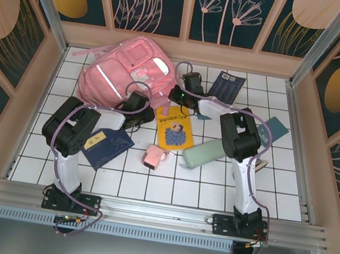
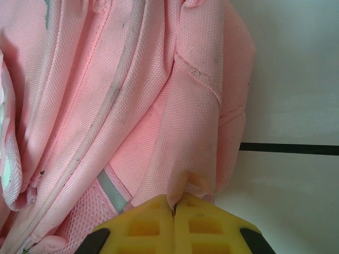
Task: Pack the student bag
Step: Unzip the student bag at the top-center of the table.
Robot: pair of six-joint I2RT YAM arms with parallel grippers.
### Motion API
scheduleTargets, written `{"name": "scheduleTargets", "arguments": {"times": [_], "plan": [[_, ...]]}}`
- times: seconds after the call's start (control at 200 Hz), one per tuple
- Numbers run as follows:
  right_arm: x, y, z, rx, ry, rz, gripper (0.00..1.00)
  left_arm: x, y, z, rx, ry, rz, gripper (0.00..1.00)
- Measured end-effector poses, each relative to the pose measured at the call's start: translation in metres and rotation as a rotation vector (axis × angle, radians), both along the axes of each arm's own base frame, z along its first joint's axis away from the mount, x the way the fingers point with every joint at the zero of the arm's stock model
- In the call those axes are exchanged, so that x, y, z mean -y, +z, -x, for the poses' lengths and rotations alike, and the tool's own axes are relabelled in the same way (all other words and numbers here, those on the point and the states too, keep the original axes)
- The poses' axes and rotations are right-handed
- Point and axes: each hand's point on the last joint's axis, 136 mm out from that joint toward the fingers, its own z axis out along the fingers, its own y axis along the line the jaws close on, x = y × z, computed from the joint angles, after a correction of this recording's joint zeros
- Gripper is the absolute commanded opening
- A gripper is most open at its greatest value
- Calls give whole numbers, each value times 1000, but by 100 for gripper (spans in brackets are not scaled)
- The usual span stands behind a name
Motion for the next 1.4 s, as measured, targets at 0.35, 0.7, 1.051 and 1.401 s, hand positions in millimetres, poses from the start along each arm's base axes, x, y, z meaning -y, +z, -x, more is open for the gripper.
{"name": "scheduleTargets", "arguments": {"times": [0.35,0.7,1.051,1.401], "plan": [[-1,-1,1,1,1,3,0,5,4,-4,11,38,69,39],[3,-2,-4,27,-21,7,0,14,6,-17,14,38,86,24],[5,-1,0,47,-25,-1,0,-4,7,-22,-14,100,-73,14],[-23,2,24,21,65,-41,0,-60,5,-13,-39,128,-195,26]]}}
